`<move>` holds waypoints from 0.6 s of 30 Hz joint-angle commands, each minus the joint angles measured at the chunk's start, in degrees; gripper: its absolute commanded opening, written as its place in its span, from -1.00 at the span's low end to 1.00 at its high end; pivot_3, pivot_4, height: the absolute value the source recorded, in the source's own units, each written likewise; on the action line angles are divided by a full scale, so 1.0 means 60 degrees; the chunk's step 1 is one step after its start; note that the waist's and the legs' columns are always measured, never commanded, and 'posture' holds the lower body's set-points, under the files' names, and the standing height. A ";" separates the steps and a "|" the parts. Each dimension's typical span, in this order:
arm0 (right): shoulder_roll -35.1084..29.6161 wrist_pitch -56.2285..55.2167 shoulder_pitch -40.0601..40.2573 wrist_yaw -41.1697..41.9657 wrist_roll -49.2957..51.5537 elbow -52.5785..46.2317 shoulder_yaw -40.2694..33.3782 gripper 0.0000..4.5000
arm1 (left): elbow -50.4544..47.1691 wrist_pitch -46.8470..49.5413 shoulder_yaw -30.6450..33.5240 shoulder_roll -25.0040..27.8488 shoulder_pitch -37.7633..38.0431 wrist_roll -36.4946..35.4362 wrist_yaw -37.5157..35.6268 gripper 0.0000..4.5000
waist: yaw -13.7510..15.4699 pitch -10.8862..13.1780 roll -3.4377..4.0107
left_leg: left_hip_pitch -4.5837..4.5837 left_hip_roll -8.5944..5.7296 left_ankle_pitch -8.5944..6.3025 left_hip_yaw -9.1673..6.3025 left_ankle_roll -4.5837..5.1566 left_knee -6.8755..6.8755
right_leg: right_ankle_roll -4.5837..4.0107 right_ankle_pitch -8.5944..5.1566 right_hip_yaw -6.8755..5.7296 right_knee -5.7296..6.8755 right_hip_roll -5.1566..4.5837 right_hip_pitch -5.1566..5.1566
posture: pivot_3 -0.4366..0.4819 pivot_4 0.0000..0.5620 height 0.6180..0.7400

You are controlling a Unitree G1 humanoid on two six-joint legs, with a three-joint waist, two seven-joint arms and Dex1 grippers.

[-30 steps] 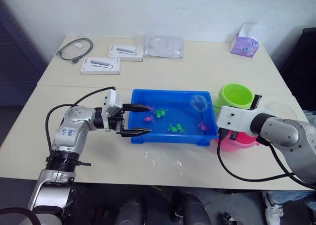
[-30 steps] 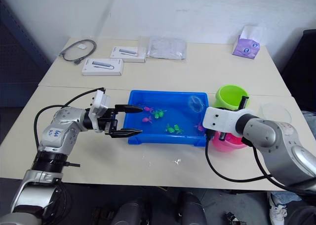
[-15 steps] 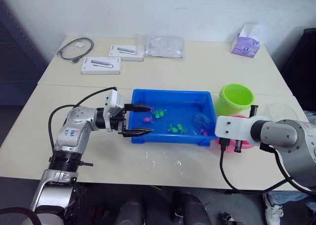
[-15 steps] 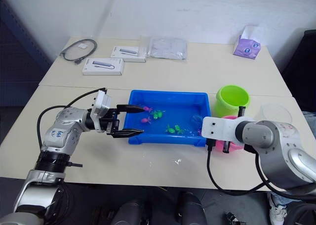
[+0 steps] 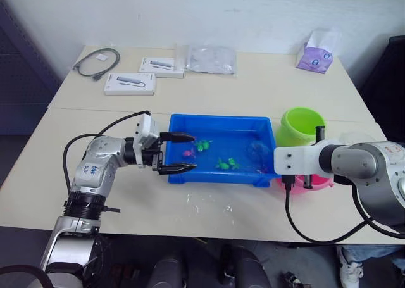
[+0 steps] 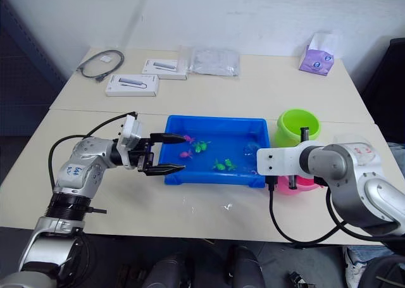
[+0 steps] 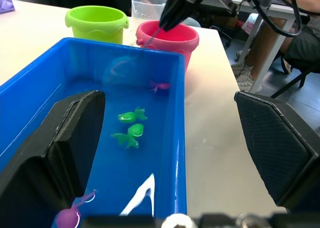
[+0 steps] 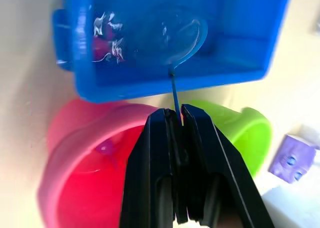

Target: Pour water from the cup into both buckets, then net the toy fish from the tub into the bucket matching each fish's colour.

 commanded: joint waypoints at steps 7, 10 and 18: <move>-0.0551 -0.0187 -0.0264 0.1640 -0.0317 -0.0223 -0.0176 -1.00 | -0.0297 -0.0110 0.0086 -0.0101 -0.0126 -0.0045 0.0062 0.98 | 0.0013 0.0000 0.0000 | -0.0001 0.0000 0.0000 -0.0008 0.0000 0.0000 | 0.0000 0.0000 0.0000 -0.0001 -0.0002 0.0005 | -0.05 -0.47 1.00; -0.0580 -0.0140 -0.0214 0.1971 -0.0177 -0.0313 -0.0282 -1.00 | -0.0322 -0.0102 0.0094 -0.0111 -0.0089 -0.0055 0.0097 0.98 | 0.0017 0.0000 0.0000 | -0.0001 -0.0001 0.0000 -0.0018 0.0000 0.0004 | 0.0000 0.0000 -0.0002 -0.0002 -0.0005 0.0012 | -0.05 -0.47 1.00; 0.0194 0.1931 -0.0082 0.1807 0.0853 -0.0223 -0.1063 -1.00 | -0.0514 -0.0034 0.0140 -0.0060 0.0074 -0.0108 0.0193 0.98 | 0.0011 0.0000 0.0000 | -0.0002 -0.0002 0.0000 -0.0029 0.0000 0.0007 | 0.0000 0.0000 -0.0008 0.0000 -0.0009 0.0018 | -0.05 -0.47 1.00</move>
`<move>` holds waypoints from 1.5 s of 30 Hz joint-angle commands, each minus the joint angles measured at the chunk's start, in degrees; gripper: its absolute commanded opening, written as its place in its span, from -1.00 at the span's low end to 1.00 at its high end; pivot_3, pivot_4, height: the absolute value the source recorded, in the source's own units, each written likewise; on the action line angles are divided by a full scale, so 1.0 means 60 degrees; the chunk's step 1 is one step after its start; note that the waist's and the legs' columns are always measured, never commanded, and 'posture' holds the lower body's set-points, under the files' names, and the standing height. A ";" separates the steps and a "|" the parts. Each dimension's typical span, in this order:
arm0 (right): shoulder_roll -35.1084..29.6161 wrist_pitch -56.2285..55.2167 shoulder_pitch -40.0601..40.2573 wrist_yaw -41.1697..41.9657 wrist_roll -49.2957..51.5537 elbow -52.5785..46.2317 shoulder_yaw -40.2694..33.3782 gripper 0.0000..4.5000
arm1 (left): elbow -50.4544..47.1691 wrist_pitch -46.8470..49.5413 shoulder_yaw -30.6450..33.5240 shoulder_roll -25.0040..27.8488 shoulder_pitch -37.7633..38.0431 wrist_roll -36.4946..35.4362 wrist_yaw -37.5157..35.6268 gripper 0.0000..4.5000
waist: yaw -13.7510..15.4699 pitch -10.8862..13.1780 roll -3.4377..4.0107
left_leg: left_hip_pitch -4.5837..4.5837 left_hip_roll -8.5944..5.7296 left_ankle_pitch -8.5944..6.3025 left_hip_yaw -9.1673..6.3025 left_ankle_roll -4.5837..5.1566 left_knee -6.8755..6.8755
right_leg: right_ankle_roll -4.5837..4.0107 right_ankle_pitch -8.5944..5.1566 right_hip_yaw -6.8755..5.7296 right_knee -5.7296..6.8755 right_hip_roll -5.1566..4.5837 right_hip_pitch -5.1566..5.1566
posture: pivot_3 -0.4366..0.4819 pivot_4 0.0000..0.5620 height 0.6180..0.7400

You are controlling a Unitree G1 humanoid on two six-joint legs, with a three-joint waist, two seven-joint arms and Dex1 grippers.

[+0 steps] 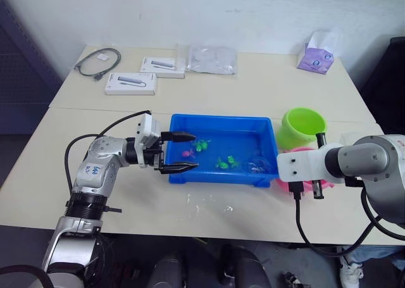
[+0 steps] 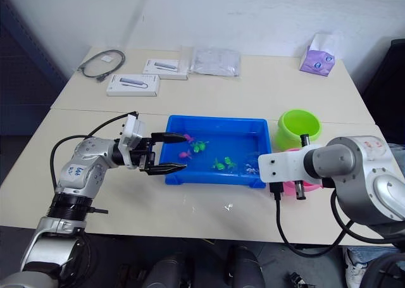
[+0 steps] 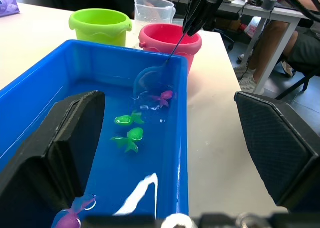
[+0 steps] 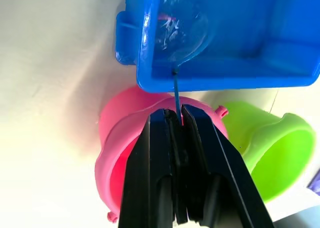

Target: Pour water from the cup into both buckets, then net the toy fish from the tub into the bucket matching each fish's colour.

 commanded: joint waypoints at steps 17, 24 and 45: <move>0.2711 0.4846 0.1236 -0.2042 0.3616 0.0421 -0.3240 -1.00 | -0.0784 0.0190 0.0194 0.0206 0.0264 -0.0171 0.0120 0.98 | -0.0006 0.0000 0.0000 | -0.0017 -0.0002 0.0001 -0.0018 -0.0002 0.0014 | 0.0000 0.0000 -0.0013 0.0027 0.0003 -0.0005 | -0.05 -0.47 1.00; 0.2963 0.5598 0.1143 -0.2438 0.4923 0.0639 -0.4277 -1.00 | -0.0823 0.0247 0.0203 0.0272 0.0302 -0.0178 0.0120 0.98 | -0.0010 0.0000 0.0000 | -0.0019 -0.0002 0.0001 -0.0018 -0.0001 0.0013 | 0.0000 0.0000 -0.0013 0.0028 0.0003 -0.0005 | -0.05 -0.47 1.00; 0.4212 0.4538 0.4204 -0.3030 0.8009 -0.0455 -0.9315 -1.00 | -0.0593 0.0251 0.0367 0.0417 0.0226 -0.0260 -0.0247 0.98 | 0.0031 0.0000 0.0000 | -0.0026 -0.0003 0.0001 -0.0027 -0.0001 0.0010 | 0.0001 0.0000 -0.0014 0.0026 0.0008 -0.0007 | -0.05 -0.47 1.00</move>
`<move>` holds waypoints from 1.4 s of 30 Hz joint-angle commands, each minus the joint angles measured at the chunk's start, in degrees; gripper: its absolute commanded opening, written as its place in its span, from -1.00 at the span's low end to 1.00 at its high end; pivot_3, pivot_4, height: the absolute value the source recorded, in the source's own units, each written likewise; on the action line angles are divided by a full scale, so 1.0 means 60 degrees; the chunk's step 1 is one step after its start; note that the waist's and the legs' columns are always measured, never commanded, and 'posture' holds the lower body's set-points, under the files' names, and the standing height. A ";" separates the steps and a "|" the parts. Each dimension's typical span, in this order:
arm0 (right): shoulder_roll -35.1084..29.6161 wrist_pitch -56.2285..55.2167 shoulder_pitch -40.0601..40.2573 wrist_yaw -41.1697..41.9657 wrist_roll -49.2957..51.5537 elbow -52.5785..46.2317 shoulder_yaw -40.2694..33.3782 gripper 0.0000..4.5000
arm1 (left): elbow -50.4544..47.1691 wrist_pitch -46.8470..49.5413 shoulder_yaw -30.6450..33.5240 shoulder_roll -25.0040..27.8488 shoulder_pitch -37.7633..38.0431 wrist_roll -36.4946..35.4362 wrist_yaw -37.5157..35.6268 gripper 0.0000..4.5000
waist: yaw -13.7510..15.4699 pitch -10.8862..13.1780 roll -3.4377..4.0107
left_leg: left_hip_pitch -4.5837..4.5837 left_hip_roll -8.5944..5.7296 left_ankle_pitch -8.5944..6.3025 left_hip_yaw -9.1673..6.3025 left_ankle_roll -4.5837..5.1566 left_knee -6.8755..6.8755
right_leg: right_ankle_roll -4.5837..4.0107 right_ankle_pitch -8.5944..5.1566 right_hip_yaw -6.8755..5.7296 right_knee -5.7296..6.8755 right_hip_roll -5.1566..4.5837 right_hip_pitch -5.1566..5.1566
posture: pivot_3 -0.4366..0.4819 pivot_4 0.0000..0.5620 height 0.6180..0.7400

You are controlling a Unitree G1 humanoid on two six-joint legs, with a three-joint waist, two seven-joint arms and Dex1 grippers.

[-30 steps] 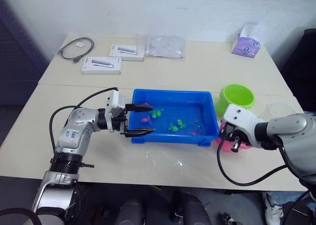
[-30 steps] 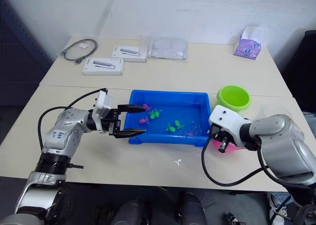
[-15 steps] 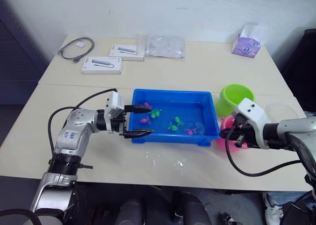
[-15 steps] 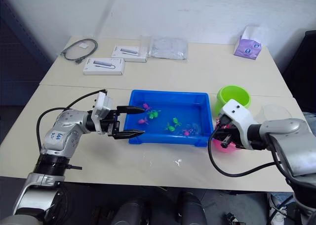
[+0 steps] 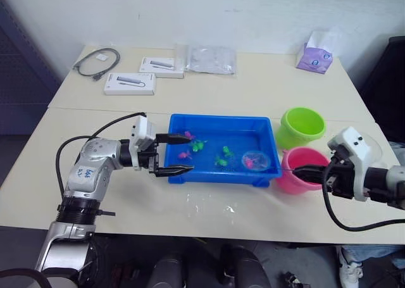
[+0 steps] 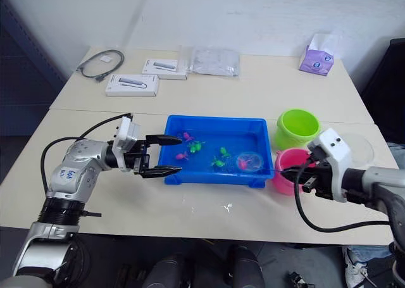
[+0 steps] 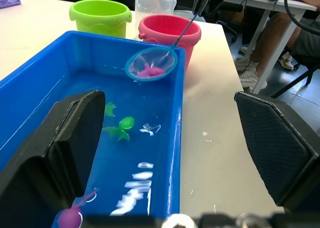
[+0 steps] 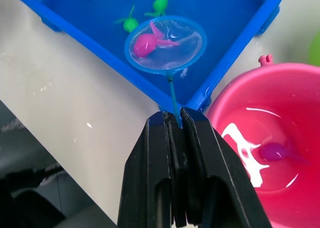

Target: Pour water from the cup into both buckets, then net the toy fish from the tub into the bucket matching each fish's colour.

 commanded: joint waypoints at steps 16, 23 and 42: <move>0.2760 -0.6495 0.4756 -0.1095 -0.0384 -0.1190 -0.4044 -1.00 | 0.1412 -0.0486 -0.0279 -0.0536 -0.1301 0.0081 -0.0999 0.98 | -0.0022 -0.0001 0.0001 | 0.0033 -0.0016 0.0004 0.0034 0.0006 -0.0014 | 0.0018 0.0010 0.0026 0.0011 0.0019 0.0005 | -0.05 -0.47 1.00; 0.3239 -1.2026 0.6417 -0.1351 -0.3694 0.0716 -0.2659 -1.00 | 0.1368 -0.0411 -0.0331 -0.0653 -0.1344 0.0102 -0.0969 0.98 | -0.0034 -0.0001 0.0001 | 0.0072 -0.0017 0.0004 0.0082 0.0006 -0.0035 | 0.0018 0.0009 0.0061 0.0018 0.0021 0.0008 | -0.05 -0.47 1.00; 0.2085 -2.0228 0.6731 -0.8077 -1.2380 0.3851 -0.2490 -1.00 | -0.0170 0.0528 -0.0326 -0.0807 -0.0895 -0.0132 -0.0053 0.98 | -0.0170 -0.0001 0.0003 | 0.0110 0.0006 0.0008 0.0121 -0.0026 -0.0037 | -0.0009 -0.0012 0.0188 0.0031 0.0004 -0.0002 | -0.05 -0.47 1.00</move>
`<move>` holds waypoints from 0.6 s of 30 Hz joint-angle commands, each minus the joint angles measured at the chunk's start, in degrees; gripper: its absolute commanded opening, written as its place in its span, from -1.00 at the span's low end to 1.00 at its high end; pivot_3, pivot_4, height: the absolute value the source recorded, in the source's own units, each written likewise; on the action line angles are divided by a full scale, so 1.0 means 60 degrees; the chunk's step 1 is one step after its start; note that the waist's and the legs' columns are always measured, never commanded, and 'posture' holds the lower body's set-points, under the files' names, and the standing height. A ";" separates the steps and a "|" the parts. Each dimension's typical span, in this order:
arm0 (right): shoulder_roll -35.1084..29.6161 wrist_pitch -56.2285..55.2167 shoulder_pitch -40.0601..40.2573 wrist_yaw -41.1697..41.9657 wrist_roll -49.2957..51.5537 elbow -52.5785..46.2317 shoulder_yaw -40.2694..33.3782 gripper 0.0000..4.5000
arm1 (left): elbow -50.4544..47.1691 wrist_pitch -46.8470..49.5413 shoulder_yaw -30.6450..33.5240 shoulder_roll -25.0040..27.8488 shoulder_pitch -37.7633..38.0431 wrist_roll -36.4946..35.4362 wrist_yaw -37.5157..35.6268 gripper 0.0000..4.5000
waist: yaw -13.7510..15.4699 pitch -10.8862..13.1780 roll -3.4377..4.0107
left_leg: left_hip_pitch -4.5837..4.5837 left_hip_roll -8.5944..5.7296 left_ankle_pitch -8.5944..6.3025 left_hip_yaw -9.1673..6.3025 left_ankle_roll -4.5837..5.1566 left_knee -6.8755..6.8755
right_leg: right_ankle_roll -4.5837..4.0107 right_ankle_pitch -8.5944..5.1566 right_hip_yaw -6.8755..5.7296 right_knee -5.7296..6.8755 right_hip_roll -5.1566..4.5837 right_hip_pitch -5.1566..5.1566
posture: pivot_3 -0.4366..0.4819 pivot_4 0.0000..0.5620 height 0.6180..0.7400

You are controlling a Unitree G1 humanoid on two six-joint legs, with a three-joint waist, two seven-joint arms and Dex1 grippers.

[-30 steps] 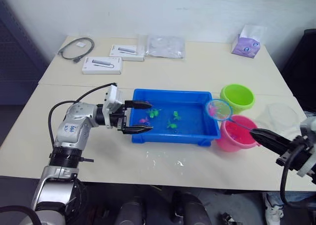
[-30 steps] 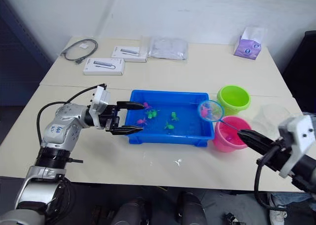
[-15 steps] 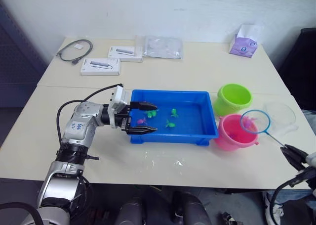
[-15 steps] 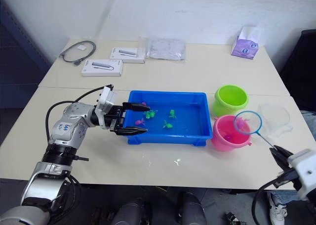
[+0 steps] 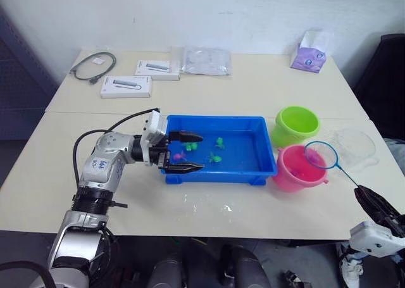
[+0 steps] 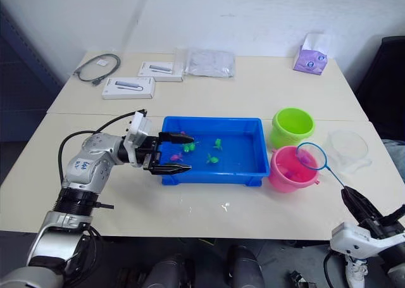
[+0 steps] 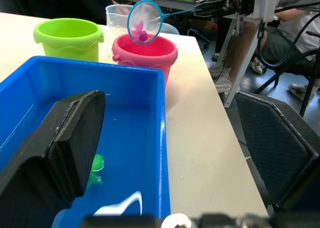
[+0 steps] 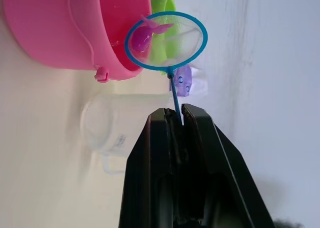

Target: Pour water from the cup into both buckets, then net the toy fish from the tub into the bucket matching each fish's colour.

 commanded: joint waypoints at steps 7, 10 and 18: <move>-0.0591 -0.0087 0.0364 -0.1306 -0.0813 -0.0533 -0.0440 -1.00 | -0.1021 0.0466 0.0117 0.0005 -0.0058 -0.0252 0.0438 0.98 | -0.0084 0.0000 0.0000 | 0.0004 0.0005 0.0003 0.0002 -0.0005 -0.0001 | -0.0004 -0.0002 0.0005 0.0004 0.0001 0.0001 | -0.05 -0.47 1.00; -0.0600 0.0014 0.0496 -0.1451 -0.1062 -0.0516 -0.0301 -1.00 | -0.1121 0.0486 0.0153 0.0022 -0.0076 -0.0260 0.0502 0.98 | -0.0088 0.0000 0.0000 | 0.0005 0.0011 0.0004 0.0001 -0.0009 -0.0002 | -0.0007 -0.0004 0.0004 0.0004 0.0002 0.0000 | -0.05 -0.47 1.00; -0.0582 0.0268 0.0458 -0.1426 -0.0952 -0.0653 0.0291 -1.00 | -0.1379 0.0537 0.0108 0.0167 0.0187 -0.0391 0.0356 0.98 | -0.0090 0.0000 0.0000 | 0.0006 0.0010 0.0004 0.0001 -0.0009 -0.0003 | -0.0008 -0.0005 0.0006 0.0005 0.0000 0.0001 | -0.05 -0.47 1.00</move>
